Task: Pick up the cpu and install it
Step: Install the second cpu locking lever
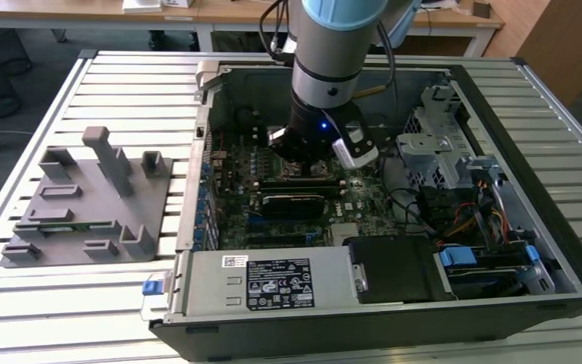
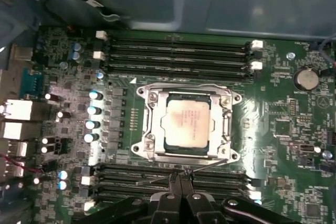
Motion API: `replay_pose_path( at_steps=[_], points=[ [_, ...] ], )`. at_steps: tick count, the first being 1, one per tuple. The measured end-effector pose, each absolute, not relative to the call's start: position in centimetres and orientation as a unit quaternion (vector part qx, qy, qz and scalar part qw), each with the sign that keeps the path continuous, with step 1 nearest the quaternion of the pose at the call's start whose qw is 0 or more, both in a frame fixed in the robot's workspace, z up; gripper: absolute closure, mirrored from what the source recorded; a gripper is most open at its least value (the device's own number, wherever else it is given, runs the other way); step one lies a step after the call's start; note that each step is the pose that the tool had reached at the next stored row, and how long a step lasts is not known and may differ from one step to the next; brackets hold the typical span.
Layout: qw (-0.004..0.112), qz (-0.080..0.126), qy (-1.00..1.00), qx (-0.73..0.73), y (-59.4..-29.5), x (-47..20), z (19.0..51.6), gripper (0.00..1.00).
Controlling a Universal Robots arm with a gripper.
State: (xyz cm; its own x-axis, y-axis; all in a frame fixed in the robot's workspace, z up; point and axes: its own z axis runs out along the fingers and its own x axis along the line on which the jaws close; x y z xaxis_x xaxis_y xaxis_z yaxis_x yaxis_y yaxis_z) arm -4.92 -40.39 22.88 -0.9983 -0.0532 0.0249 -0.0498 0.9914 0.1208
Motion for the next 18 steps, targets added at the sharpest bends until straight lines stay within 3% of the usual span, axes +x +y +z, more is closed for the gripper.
replay_pose_path(
  at_steps=[18],
  points=[
    [0.014,-0.081,-0.996,0.026,-40.8,-6.7,22.2,0.89]
  ],
)
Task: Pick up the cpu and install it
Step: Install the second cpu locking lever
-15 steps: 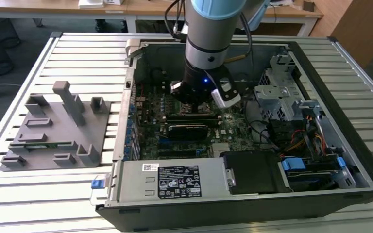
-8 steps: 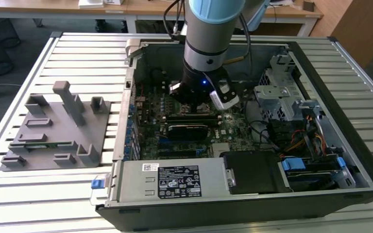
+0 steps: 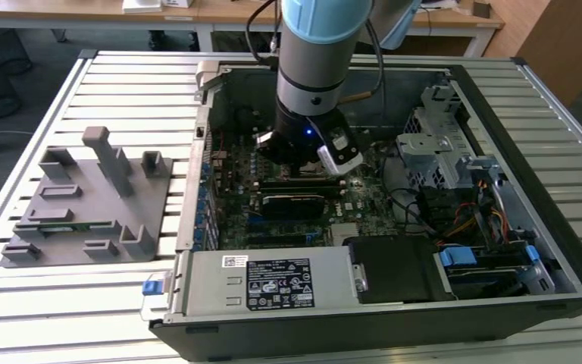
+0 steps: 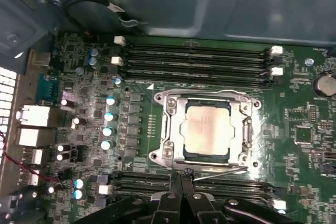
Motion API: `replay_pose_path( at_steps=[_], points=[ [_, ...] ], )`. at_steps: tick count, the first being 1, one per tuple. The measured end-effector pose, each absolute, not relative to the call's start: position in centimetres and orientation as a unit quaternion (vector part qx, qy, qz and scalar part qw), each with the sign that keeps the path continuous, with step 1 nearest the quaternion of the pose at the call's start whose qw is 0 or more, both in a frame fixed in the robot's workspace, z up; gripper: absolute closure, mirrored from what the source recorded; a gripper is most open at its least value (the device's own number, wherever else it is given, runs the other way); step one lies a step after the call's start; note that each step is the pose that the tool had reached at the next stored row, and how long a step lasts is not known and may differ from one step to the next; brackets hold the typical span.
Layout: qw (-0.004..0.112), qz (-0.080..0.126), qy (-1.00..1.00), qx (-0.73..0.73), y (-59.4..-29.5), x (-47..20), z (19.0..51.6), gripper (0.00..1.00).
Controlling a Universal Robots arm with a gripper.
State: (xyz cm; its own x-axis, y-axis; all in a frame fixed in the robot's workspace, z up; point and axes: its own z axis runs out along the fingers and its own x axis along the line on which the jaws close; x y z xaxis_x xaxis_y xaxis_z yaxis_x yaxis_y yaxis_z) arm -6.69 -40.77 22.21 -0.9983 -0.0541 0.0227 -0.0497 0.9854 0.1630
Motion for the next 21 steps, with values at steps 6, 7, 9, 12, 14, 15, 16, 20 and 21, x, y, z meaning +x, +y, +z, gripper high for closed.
replay_pose_path(
  at_steps=[6,7,9,12,14,15,16,20,21],
  points=[
    [0.013,-0.09,-0.996,0.026,-40.9,-6.8,21.7,0.89],
    [0.013,-0.091,-0.995,0.026,-40.9,-6.8,21.7,0.89],
    [0.013,-0.096,-0.995,0.026,-41.1,-6.8,21.6,0.89],
    [0.013,-0.105,-0.994,0.026,-41.5,-6.9,21.5,0.89],
    [0.013,-0.107,-0.994,0.026,-41.7,-6.9,21.5,0.89],
    [0.013,-0.108,-0.994,0.026,-41.8,-6.9,21.4,0.89],
    [0.013,-0.108,-0.994,0.026,-41.8,-7.0,21.4,0.89],
    [0.013,-0.112,-0.993,0.027,-42.0,-7.2,21.3,0.89],
    [0.013,-0.113,-0.993,0.027,-42.1,-7.2,21.3,0.89]
  ],
)
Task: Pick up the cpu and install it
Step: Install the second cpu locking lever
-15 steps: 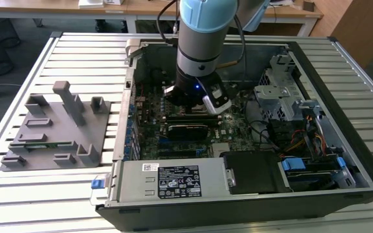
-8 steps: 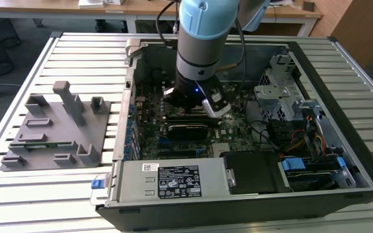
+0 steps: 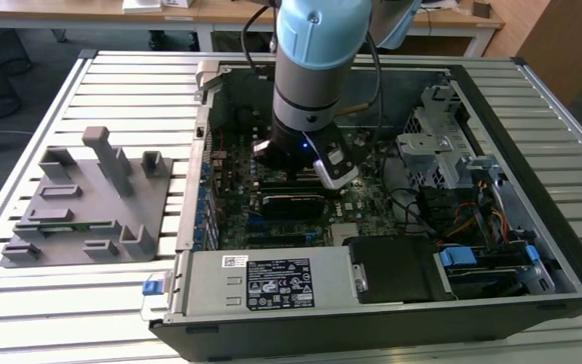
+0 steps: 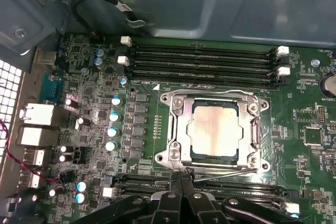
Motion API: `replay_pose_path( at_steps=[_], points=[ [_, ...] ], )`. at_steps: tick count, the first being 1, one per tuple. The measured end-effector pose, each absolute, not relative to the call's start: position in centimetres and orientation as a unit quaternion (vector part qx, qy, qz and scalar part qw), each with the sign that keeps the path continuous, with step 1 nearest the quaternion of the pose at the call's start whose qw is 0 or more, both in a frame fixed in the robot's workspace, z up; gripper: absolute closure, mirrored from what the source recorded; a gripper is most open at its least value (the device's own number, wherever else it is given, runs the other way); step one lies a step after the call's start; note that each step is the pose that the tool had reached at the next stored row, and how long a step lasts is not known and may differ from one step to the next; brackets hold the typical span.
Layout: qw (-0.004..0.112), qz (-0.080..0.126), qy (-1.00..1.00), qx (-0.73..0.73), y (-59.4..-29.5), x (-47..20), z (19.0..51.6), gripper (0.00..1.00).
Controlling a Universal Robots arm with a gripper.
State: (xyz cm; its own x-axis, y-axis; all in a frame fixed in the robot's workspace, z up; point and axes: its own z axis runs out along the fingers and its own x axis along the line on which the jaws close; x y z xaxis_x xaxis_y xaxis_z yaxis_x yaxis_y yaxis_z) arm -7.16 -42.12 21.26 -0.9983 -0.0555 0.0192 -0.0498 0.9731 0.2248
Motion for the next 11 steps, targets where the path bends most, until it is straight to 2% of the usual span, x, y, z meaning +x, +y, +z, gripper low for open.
replay_pose_path(
  at_steps=[11],
  points=[
    [0.012,-0.122,-0.992,0.027,-42.29,-7.33,20.95,0.89]
  ],
)
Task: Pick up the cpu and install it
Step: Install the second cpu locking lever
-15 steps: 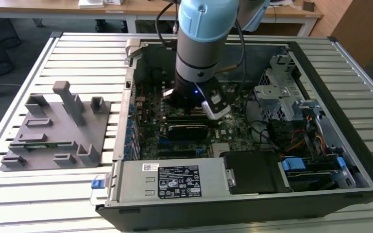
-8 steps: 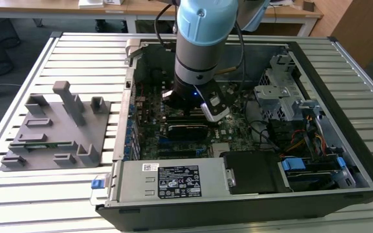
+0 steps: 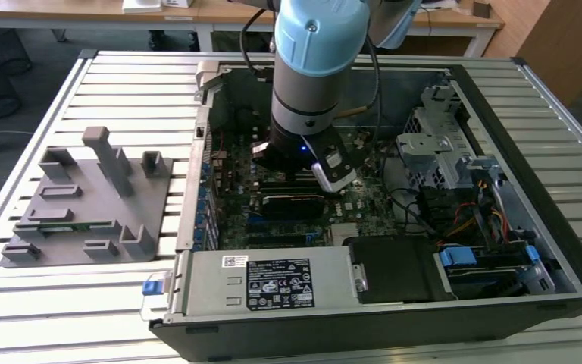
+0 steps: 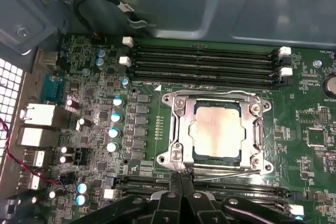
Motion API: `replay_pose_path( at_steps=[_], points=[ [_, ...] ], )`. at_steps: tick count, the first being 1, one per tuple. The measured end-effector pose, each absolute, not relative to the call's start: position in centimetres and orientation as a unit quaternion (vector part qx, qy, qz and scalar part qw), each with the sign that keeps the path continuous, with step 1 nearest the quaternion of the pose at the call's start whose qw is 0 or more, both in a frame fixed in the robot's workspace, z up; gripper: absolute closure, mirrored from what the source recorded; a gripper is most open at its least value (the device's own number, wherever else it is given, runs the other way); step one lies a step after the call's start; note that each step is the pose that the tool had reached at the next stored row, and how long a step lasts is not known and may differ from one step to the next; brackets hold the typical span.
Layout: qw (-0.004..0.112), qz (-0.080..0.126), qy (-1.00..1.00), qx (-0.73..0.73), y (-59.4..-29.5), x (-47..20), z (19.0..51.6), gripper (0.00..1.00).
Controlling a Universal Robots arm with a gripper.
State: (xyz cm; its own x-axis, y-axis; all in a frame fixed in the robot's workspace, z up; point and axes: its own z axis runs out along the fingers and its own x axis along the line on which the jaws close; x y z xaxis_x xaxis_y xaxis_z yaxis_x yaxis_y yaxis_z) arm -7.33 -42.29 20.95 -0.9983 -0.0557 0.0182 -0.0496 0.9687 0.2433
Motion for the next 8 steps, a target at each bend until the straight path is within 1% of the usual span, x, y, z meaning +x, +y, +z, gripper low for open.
replay_pose_path(
  at_steps=[5,8],
  points=[
    [0.012,-0.124,-0.992,0.027,-42.29,-7.33,20.89,0.89],
    [0.013,-0.132,-0.991,0.027,-42.38,-7.33,20.88,0.89]
  ],
)
